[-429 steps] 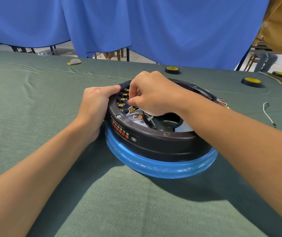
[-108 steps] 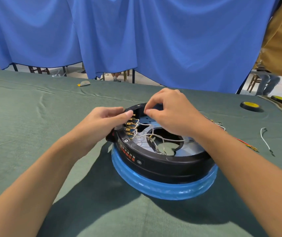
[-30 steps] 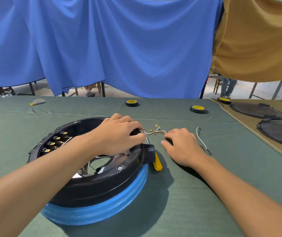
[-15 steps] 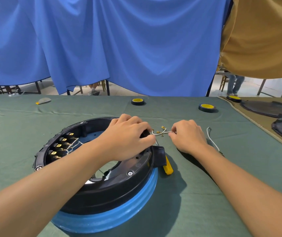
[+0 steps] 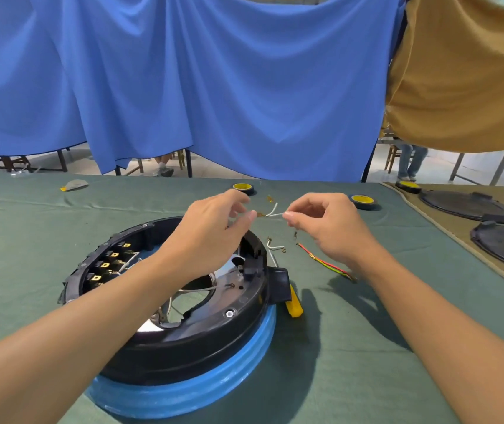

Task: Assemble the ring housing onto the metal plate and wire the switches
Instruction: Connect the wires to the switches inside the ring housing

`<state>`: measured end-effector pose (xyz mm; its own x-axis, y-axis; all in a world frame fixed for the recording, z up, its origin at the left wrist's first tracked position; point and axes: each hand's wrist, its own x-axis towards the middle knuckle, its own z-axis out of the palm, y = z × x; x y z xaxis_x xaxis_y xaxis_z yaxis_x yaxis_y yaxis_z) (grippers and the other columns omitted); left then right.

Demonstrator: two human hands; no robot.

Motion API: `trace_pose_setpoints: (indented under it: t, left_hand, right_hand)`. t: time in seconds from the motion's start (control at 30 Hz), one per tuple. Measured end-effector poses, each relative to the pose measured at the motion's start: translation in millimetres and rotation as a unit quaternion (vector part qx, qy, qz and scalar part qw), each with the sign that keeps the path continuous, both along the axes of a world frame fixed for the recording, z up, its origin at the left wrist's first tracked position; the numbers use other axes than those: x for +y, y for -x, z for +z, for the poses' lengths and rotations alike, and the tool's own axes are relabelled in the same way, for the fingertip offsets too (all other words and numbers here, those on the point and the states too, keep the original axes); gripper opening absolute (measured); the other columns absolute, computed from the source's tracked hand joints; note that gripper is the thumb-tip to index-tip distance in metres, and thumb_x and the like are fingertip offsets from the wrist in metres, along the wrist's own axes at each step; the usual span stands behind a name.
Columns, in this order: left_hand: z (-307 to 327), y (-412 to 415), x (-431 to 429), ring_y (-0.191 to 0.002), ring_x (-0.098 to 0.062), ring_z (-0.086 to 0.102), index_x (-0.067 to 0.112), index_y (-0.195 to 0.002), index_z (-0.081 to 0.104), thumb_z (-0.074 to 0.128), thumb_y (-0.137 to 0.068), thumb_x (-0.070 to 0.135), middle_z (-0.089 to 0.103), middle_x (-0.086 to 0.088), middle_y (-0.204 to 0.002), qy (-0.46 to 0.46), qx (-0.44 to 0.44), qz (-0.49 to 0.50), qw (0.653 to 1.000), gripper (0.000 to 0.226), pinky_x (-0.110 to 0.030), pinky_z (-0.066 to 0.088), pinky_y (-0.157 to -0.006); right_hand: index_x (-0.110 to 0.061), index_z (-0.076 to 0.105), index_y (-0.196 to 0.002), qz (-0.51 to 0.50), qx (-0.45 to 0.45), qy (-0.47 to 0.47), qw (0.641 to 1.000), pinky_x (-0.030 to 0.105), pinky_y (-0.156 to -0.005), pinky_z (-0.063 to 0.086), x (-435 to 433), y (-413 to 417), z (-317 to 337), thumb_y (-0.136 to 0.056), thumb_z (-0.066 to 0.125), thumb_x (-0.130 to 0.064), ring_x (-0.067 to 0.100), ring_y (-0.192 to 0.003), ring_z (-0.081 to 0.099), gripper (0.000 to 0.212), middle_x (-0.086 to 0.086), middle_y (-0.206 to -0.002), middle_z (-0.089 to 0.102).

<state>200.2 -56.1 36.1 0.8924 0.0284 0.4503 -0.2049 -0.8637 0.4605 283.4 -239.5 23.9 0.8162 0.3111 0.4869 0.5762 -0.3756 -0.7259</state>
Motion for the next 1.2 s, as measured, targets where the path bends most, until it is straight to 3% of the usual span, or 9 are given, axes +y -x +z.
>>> trace_pose_setpoints:
  t: [0.1,0.33,0.5,0.6,0.67,0.8,0.97,1.07,1.2]
  left_hand:
    - [2,1,3,-0.094,-0.010,0.063,0.020,-0.125,0.062,0.053,-0.100,0.030,0.069,0.008,-0.103,0.094,-0.042,-0.012,0.995,0.028,-0.016,0.045,-0.081]
    - [12,7,8,-0.064,-0.011,0.066,0.012,-0.089,0.073,0.062,-0.095,0.012,0.073,0.000,-0.073,0.221,-0.077,-0.051,0.971,0.013,-0.034,0.058,-0.077]
    - [19,15,11,-0.057,-0.008,0.061,0.009,-0.090,0.077,0.070,-0.089,0.016,0.074,-0.004,-0.070,0.307,-0.051,-0.072,0.948,0.010,-0.020,0.048,-0.057]
    - [19,21,16,-0.058,-0.007,0.059,0.008,-0.097,0.078,0.070,-0.089,0.019,0.071,-0.003,-0.069,0.346,-0.034,-0.071,0.935,0.016,-0.024,0.049,-0.060]
    - [20,25,23,-0.057,-0.006,0.059,0.010,-0.097,0.079,0.069,-0.090,0.020,0.071,-0.002,-0.067,0.355,-0.036,-0.064,0.932,0.016,-0.021,0.049,-0.059]
    - [22,34,43,-0.053,0.000,0.057,0.024,-0.087,0.077,0.066,-0.092,0.019,0.070,0.007,-0.062,0.302,-0.050,-0.053,0.951,0.013,-0.012,0.045,-0.054]
    - [20,45,78,-0.070,-0.001,0.067,0.040,-0.084,0.073,0.063,-0.094,0.035,0.074,0.015,-0.073,0.199,-0.047,0.008,0.979,0.015,-0.019,0.049,-0.065]
    - [8,50,110,-0.083,-0.012,0.070,0.035,-0.082,0.070,0.063,-0.094,0.028,0.075,0.009,-0.080,0.256,-0.098,0.090,0.957,0.015,-0.032,0.053,-0.083]
    - [-18,58,137,-0.102,-0.014,0.067,0.027,-0.094,0.070,0.066,-0.093,0.020,0.074,0.002,-0.099,0.371,-0.051,0.108,0.921,0.008,-0.020,0.045,-0.082]
  right_hand:
    - [-0.015,0.072,-0.076,0.088,0.014,-0.015,0.996,0.022,-0.068,0.051,6,17,13,-0.085,0.072,-0.013,0.007,-0.062,0.062,0.010,0.000,-0.066,0.070]
    - [-0.022,0.072,-0.081,0.058,-0.063,0.034,0.996,0.011,-0.063,0.044,20,43,27,-0.087,0.070,-0.021,0.002,-0.069,0.061,0.007,-0.009,-0.071,0.070]
    - [-0.020,0.071,-0.101,0.009,-0.164,0.082,0.983,0.004,-0.076,0.036,30,57,32,-0.089,0.067,-0.025,0.002,-0.088,0.057,0.013,-0.010,-0.093,0.068]
    - [-0.021,0.073,-0.100,0.025,-0.157,0.081,0.984,0.001,-0.075,0.037,44,66,36,-0.090,0.067,-0.024,0.000,-0.084,0.060,0.012,-0.011,-0.090,0.071]
    - [-0.024,0.072,-0.097,0.039,-0.107,0.051,0.992,0.005,-0.074,0.041,54,70,38,-0.088,0.070,-0.025,-0.001,-0.081,0.061,0.009,-0.012,-0.086,0.071]
    - [-0.025,0.073,-0.089,0.060,-0.026,0.006,0.998,0.041,-0.088,0.052,77,78,42,-0.085,0.073,-0.019,0.017,-0.090,0.066,0.008,-0.006,-0.083,0.073]
    - [-0.020,0.074,-0.082,0.082,0.048,-0.028,0.995,0.037,-0.078,0.058,99,83,39,-0.085,0.072,-0.013,0.011,-0.069,0.065,0.008,-0.002,-0.074,0.073]
    - [-0.020,0.072,-0.077,0.094,0.100,-0.017,0.990,0.029,-0.067,0.058,108,83,33,-0.086,0.070,-0.011,0.010,-0.066,0.061,0.013,-0.001,-0.073,0.070]
    - [-0.019,0.070,-0.075,0.093,0.146,0.025,0.985,0.022,-0.058,0.052,122,82,26,-0.087,0.068,-0.009,0.011,-0.068,0.060,0.017,0.000,-0.076,0.069]
